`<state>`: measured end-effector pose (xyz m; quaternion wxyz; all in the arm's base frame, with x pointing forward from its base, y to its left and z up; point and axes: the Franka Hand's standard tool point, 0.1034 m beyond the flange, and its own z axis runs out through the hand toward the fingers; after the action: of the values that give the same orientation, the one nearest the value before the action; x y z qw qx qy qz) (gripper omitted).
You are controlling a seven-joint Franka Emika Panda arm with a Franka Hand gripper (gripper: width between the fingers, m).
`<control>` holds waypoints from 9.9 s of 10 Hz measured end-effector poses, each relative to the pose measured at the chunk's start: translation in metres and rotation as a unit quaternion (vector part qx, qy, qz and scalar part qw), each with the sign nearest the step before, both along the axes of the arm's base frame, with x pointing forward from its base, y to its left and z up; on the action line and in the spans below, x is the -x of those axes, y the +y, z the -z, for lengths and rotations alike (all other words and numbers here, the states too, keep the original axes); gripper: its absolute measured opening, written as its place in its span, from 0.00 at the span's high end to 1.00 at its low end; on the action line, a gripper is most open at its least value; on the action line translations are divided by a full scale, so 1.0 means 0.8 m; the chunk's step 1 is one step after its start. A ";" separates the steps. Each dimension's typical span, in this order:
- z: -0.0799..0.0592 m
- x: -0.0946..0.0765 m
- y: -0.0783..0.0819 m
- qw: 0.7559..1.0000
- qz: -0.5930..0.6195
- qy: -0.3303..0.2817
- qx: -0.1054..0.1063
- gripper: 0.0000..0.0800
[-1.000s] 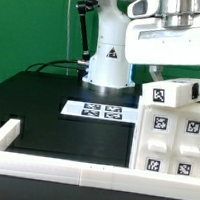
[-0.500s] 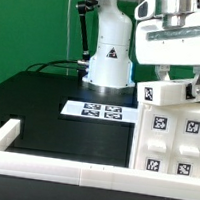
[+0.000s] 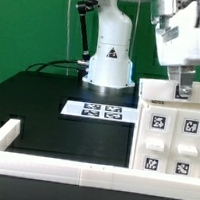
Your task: Assemble cabinet
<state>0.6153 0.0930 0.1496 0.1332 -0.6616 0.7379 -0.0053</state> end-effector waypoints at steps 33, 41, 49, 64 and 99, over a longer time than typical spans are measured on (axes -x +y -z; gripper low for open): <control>-0.035 -0.018 0.017 0.579 -0.801 -0.104 0.111 0.00; -0.013 -0.009 -0.006 0.451 -0.877 -0.116 0.121 0.00; -0.005 -0.004 -0.009 0.535 -0.830 -0.103 0.118 0.30; -0.008 -0.009 0.006 0.946 -0.308 -0.060 0.079 0.30; -0.038 -0.008 0.003 0.848 -0.523 -0.071 0.050 0.00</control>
Offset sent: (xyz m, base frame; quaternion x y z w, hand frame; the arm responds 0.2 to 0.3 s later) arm -0.0010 0.0002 -0.0036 -0.0231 0.0021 0.1414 0.9897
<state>0.6219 0.0957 0.1798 0.1344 -0.9533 0.2697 -0.0187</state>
